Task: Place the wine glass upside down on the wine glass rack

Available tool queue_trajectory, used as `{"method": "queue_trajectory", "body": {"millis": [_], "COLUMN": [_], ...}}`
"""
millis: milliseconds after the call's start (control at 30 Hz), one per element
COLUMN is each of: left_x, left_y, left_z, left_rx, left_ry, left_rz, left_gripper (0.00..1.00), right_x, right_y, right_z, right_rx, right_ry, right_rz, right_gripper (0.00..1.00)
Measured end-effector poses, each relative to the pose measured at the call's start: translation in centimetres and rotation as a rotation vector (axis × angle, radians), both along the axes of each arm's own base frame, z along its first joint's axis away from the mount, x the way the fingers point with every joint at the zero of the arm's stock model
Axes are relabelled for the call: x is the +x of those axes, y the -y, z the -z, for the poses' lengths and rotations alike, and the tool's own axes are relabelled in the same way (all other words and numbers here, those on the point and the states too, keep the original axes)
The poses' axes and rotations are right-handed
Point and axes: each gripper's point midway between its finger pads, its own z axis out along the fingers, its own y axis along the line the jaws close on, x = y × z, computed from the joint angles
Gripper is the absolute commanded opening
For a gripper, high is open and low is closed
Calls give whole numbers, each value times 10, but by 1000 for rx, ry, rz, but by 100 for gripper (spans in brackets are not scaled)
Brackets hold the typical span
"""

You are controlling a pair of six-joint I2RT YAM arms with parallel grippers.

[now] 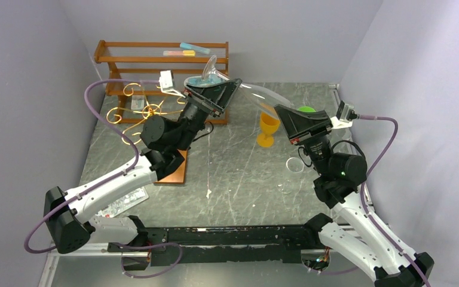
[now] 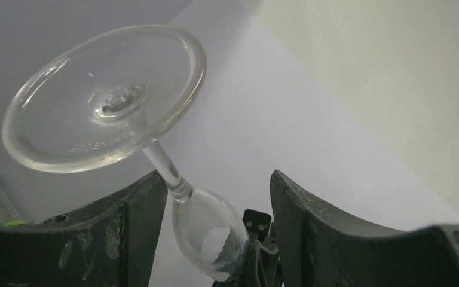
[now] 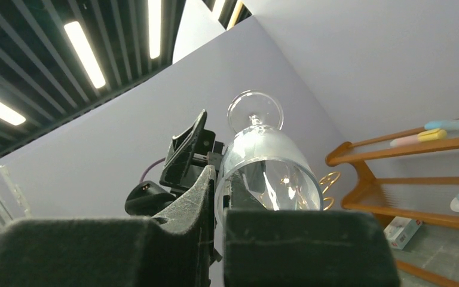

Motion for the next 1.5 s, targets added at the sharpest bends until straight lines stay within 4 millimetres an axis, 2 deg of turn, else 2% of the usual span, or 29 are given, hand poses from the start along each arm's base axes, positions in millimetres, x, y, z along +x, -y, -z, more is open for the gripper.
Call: {"method": "queue_trajectory", "body": {"millis": [167, 400, 500, 533, 667, 833, 867, 933, 967, 1000, 1067, 1133, 1367, 1500], "left_x": [1, 2, 5, 5, 7, 3, 3, 4, 5, 5, 5, 5, -6, -20], "left_y": [-7, -21, -28, -30, -33, -37, -38, -37, -37, -37, -39, -42, -37, -33], "left_z": [-3, -11, -15, -16, -17, -22, -22, -19, -18, -18, -18, -18, -5, 6], "left_rx": [-46, -104, -128, -132, -129, -147, -144, -126, -116, -111, -80, -47, 172, 317], "left_ry": [-1, 25, 32, 35, 42, 53, 54, 48, 48, 53, 69, 85, 169, 232], "left_rz": [-79, -158, -196, -207, -235, -243, -246, -256, -261, -265, -290, -313, -320, -280], "left_gripper": [55, 53, 44, 38, 7, 5, 5, 5, 5, 5, 5, 5, 5, 5], "right_x": [-3, -9, -11, -11, -14, -18, -18, -18, -18, -17, -14, -13, -9, -8], "right_y": [-3, -1, 0, 0, 2, -1, -1, -3, -2, -2, -1, 3, 19, 13], "right_z": [-1, -5, -6, -6, -8, -5, -4, 1, 5, 9, 21, 30, 48, 56], "right_rx": [-4, 8, 12, 13, 19, -2, -9, -32, -46, -59, -96, -133, -286, -419], "right_ry": [9, 20, 19, 19, 24, 22, 20, 2, -8, -29, -74, -113, -224, -220], "right_rz": [-20, -34, -37, -38, -44, -59, -61, -60, -53, -51, -28, 3, 125, 126], "right_gripper": [0, 0, 0, 0, 0, 0, 8, 50, 67, 80, 96, 100, 100, 92]}}
